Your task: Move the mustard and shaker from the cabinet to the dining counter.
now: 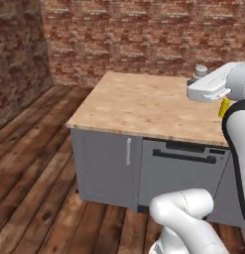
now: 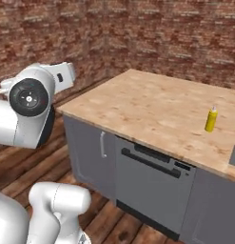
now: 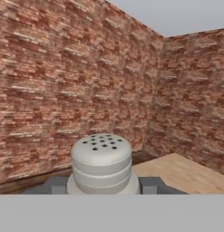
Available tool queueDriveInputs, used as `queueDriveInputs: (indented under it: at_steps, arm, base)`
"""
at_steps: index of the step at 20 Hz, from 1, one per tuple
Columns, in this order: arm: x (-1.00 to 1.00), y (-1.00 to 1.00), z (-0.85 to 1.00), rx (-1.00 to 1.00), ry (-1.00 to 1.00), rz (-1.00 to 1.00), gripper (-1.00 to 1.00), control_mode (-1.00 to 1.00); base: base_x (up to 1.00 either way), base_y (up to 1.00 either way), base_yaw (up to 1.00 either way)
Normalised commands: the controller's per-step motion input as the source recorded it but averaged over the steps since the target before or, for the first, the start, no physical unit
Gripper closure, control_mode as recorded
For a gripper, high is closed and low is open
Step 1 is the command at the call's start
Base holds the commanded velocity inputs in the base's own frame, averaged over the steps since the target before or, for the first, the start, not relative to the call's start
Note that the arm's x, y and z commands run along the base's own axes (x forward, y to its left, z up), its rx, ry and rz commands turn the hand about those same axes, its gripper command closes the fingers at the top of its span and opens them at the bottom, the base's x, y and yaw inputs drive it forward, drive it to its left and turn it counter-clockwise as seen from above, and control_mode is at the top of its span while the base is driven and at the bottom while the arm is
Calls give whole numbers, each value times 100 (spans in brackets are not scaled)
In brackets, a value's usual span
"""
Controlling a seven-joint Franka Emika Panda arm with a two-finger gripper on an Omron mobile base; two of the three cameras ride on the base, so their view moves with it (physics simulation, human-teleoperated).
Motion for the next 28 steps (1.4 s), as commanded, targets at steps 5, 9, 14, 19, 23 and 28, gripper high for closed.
queueDriveInputs:
  at_steps: [5,9,14,19,23,28]
  arm:
    - [0,0,0,0,0,0,100,100]
    - [0,0,0,0,0,0,100,100]
    - [0,0,0,0,0,0,100,100]
    - [0,0,0,0,0,0,100,100]
    - [0,0,0,0,0,0,100,100]
    - [0,0,0,0,0,0,100,100]
  base:
    - [98,40,-41]
    - [74,62,-25]
    - [40,42,-26]
    - [48,9,-40]
    - [62,13,-39]
    - [55,41,-20]
